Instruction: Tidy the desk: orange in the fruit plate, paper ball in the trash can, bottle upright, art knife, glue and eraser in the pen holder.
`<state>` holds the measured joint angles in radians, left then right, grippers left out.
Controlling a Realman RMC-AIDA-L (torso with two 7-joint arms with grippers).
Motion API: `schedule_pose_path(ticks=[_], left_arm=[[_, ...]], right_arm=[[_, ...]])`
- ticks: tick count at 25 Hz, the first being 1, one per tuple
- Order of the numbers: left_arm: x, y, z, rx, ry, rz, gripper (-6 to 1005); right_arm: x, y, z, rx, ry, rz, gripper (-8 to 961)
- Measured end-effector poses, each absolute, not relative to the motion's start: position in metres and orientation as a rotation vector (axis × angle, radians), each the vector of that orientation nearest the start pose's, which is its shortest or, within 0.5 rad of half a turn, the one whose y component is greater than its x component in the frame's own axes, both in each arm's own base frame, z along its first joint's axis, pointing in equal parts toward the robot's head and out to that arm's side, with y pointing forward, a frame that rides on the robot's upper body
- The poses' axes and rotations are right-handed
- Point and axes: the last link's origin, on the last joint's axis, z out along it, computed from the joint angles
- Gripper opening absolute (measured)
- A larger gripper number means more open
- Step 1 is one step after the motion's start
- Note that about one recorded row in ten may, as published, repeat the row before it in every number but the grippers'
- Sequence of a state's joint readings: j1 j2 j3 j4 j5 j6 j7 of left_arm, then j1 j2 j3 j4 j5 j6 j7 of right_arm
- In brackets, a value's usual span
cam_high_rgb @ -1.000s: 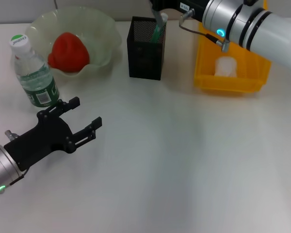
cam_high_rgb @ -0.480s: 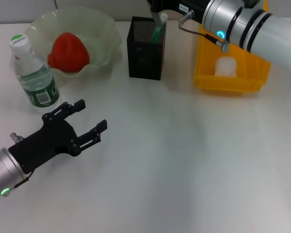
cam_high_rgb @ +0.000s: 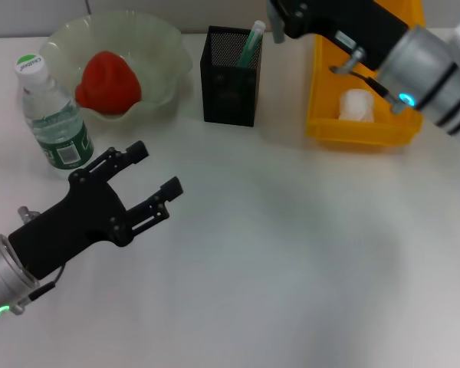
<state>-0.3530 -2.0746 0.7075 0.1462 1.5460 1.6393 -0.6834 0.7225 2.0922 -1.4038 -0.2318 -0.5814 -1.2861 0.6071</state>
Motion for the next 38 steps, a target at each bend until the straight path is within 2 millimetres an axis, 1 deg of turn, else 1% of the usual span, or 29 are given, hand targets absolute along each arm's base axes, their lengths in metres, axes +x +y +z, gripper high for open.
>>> schedule_pose_path(ticks=[4, 7, 12, 16, 21, 24, 26, 28, 38], left_arm=[[-0.286, 0.242, -0.038, -2.307, -0.437, -1.216, 783], [-0.280, 0.243, -0.038, -2.297, -0.430, -1.261, 783], [-0.273, 0.249, -0.037, -2.279, -0.428, -1.302, 782], [-0.263, 0.258, -0.040, -2.266, -0.435, -1.342, 780], [-0.256, 0.265, -0.040, -2.191, -0.486, -1.402, 778], [-0.253, 0.269, -0.041, -2.189, -0.505, -1.417, 776], [-0.247, 0.275, -0.044, -2.206, -0.540, -1.432, 775], [-0.244, 0.278, -0.047, -2.215, -0.555, -1.432, 774], [-0.237, 0.287, -0.057, -2.261, -0.575, -1.395, 770]], right_arm=[[0.186, 0.368, -0.031, -2.130, 0.111, 1.212, 133], [0.197, 0.352, -0.033, -2.136, 0.078, 1.213, 133], [0.214, 0.333, -0.043, -2.170, 0.036, 1.149, 133], [0.226, 0.319, -0.053, -2.212, -0.021, 1.069, 133], [0.231, 0.312, -0.056, -2.231, -0.030, 1.050, 132], [0.231, 0.309, -0.058, -2.243, -0.047, 1.051, 132], [0.230, 0.302, -0.062, -2.269, -0.118, 1.046, 133], [0.229, 0.298, -0.064, -2.282, -0.148, 1.042, 133], [0.227, 0.298, -0.066, -2.299, -0.162, 1.047, 133]])
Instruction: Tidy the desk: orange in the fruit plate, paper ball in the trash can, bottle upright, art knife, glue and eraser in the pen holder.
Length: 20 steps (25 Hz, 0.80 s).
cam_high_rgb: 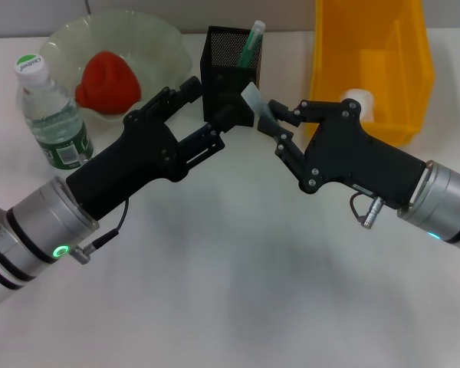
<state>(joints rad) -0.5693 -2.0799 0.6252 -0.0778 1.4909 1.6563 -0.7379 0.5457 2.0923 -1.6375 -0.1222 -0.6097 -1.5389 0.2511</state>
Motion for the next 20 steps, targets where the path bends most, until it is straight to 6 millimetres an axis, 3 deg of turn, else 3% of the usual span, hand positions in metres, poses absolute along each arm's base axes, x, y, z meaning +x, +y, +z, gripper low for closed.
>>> schedule_pose_path(ticks=[20], left_arm=[[-0.233, 0.294, -0.065, -2.297, -0.593, -1.345, 760]], right_arm=[[0.217, 0.314, -0.078, -2.374, -0.148, 0.968, 133]])
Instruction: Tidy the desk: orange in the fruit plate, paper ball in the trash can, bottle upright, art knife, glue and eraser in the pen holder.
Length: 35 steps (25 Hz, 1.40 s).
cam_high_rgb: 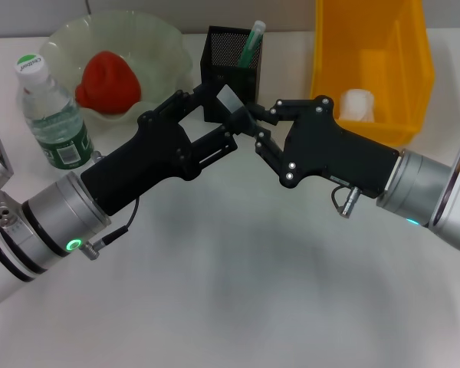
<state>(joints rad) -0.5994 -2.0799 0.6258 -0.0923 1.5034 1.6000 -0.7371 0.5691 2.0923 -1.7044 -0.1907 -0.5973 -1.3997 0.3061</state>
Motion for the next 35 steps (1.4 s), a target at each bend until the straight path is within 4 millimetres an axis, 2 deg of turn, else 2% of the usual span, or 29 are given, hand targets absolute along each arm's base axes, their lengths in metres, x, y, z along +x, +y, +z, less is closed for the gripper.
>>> schedule_pose_path(ticks=[6, 11, 17, 28, 30, 35], left_arm=[[-0.2342, 0.2953, -0.0659, -2.301, -0.596, -1.326, 757], [-0.2346, 0.2962, -0.0663, -2.300, -0.601, -1.321, 596], [-0.2330, 0.2978, -0.0670, -2.306, -0.598, -1.318, 552], [-0.2324, 0.3000, -0.0683, -2.312, -0.616, -1.310, 309], [-0.2323, 0.3017, -0.0690, -2.314, -0.624, -1.302, 180], [-0.2317, 0.3025, -0.0691, -2.315, -0.628, -1.303, 178]], right_arm=[[0.2149, 0.3138, -0.0802, -2.392, -0.164, 0.965, 132], [0.2148, 0.3139, -0.0802, -2.392, -0.164, 0.965, 132], [0.2149, 0.3139, -0.0802, -2.392, -0.164, 0.965, 133], [0.2145, 0.3150, -0.0795, -2.384, -0.160, 0.967, 132], [0.2143, 0.3151, -0.0794, -2.384, -0.159, 0.968, 132], [0.2126, 0.3163, -0.0793, -2.391, -0.138, 0.981, 163]])
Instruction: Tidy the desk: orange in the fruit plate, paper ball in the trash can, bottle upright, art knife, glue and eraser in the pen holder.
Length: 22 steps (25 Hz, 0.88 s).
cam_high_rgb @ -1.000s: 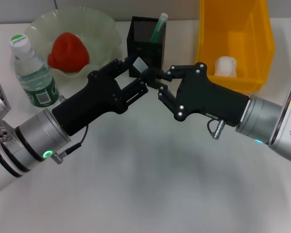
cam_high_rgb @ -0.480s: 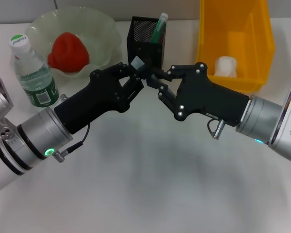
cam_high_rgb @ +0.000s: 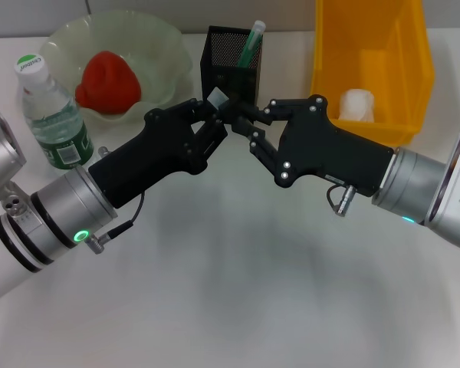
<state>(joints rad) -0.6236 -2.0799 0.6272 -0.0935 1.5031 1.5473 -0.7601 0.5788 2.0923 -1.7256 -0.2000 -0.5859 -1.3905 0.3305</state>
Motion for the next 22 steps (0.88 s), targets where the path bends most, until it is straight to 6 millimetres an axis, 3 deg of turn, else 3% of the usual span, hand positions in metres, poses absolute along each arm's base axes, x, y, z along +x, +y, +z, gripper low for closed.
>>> schedule_pose_path(ticks=[9, 14, 22], left_arm=[[-0.2302, 0.3032, -0.0681, -2.317, -0.618, -1.311, 169], [-0.2301, 0.3039, -0.0674, -2.312, -0.617, -1.313, 165], [-0.2300, 0.3063, -0.0648, -2.306, -0.616, -1.319, 162]], right_arm=[[0.2138, 0.3188, -0.0795, -2.391, -0.112, 0.970, 232], [0.2144, 0.3183, -0.0804, -2.396, -0.111, 0.964, 478], [0.2174, 0.3166, -0.0806, -2.396, -0.099, 0.958, 646]])
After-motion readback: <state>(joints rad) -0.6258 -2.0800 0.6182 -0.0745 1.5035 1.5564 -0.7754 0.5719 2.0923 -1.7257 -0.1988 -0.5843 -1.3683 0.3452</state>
